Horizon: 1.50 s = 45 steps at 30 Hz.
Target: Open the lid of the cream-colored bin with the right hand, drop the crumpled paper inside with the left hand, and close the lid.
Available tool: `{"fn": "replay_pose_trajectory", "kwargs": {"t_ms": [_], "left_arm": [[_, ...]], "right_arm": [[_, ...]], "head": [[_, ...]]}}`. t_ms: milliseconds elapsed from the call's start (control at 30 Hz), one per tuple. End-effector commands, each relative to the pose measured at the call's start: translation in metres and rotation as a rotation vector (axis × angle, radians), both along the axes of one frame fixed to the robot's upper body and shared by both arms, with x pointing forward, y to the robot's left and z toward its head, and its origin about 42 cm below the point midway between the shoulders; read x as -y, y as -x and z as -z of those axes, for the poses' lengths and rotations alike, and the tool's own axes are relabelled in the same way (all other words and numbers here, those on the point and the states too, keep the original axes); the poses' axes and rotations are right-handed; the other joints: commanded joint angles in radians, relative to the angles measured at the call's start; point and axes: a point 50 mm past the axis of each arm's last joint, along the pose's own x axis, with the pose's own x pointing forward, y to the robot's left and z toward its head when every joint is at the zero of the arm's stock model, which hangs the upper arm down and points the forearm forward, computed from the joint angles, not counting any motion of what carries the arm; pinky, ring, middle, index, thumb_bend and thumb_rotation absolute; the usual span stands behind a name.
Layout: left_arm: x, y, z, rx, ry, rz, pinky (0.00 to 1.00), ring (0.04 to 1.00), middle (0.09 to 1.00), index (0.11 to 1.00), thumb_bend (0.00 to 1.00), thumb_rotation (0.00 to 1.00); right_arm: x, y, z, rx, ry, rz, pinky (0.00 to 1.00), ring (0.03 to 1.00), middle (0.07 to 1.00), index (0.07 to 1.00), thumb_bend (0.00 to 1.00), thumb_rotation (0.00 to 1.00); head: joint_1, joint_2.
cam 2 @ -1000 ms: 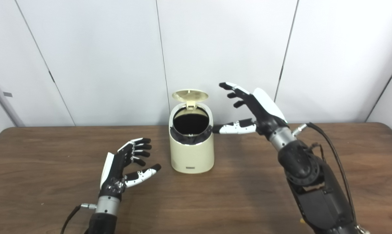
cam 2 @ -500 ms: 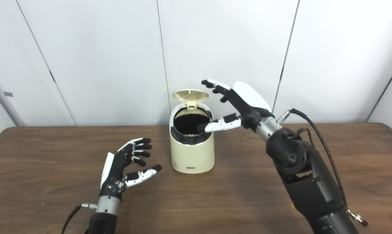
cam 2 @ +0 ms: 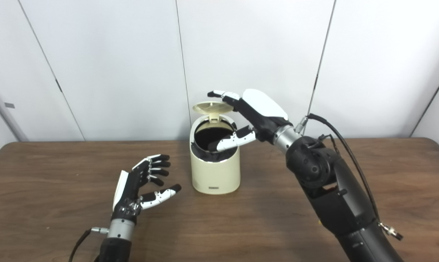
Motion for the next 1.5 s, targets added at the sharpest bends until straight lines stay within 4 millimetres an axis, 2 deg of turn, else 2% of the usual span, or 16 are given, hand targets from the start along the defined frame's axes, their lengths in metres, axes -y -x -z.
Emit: {"fn": "replay_pose_trajectory", "kwargs": {"t_ms": [0, 200, 233, 367, 600, 1067, 1233, 1467], "left_arm": [[0.002, 0.001, -0.002, 0.014, -0.004, 0.008, 0.50, 0.625, 0.693, 0.723, 0.72, 0.00], [0.002, 0.001, -0.003, 0.013, -0.006, 0.006, 0.50, 0.623, 0.691, 0.721, 0.72, 0.00], [0.002, 0.000, -0.003, 0.012, -0.006, 0.006, 0.50, 0.626, 0.693, 0.720, 0.72, 0.00], [0.003, 0.000, -0.003, 0.006, -0.003, 0.006, 0.50, 0.624, 0.692, 0.721, 0.73, 0.00], [0.002, 0.000, -0.007, 0.010, -0.007, 0.004, 0.51, 0.629, 0.692, 0.719, 0.72, 0.00], [0.000, -0.001, -0.011, 0.019, -0.022, -0.003, 0.50, 0.618, 0.681, 0.714, 0.73, 0.00], [0.001, -0.001, -0.011, 0.015, -0.010, 0.001, 0.50, 0.620, 0.684, 0.715, 0.73, 0.00], [0.004, 0.000, -0.010, 0.008, -0.006, -0.002, 0.50, 0.620, 0.683, 0.714, 0.73, 0.00]], "right_arm": [[-0.010, 0.005, -0.041, 0.116, 0.027, -0.049, 0.76, 0.886, 0.900, 0.879, 0.72, 0.47], [-0.004, 0.011, -0.043, 0.125, 0.094, -0.064, 0.76, 0.868, 0.860, 0.832, 0.72, 0.47], [-0.001, 0.012, -0.042, 0.125, 0.101, -0.068, 0.71, 0.829, 0.821, 0.790, 0.73, 0.46], [0.007, 0.013, -0.040, 0.123, 0.123, -0.086, 0.65, 0.772, 0.760, 0.729, 0.73, 0.44], [0.017, 0.018, -0.041, 0.109, 0.156, -0.088, 0.69, 0.784, 0.704, 0.641, 0.72, 0.42], [0.021, 0.018, -0.036, 0.106, 0.179, -0.078, 0.70, 0.787, 0.671, 0.630, 0.71, 0.46], [0.014, 0.017, -0.030, 0.090, 0.179, -0.079, 0.71, 0.797, 0.677, 0.646, 0.71, 0.47], [0.000, 0.010, -0.024, 0.055, 0.185, -0.065, 0.76, 0.831, 0.707, 0.677, 0.71, 0.41]], "head": [[-0.001, 0.003], [0.000, 0.015], [0.000, 0.015], [0.001, 0.022], [0.002, 0.040], [0.003, 0.058], [0.006, 0.064], [0.013, 0.069]]}}
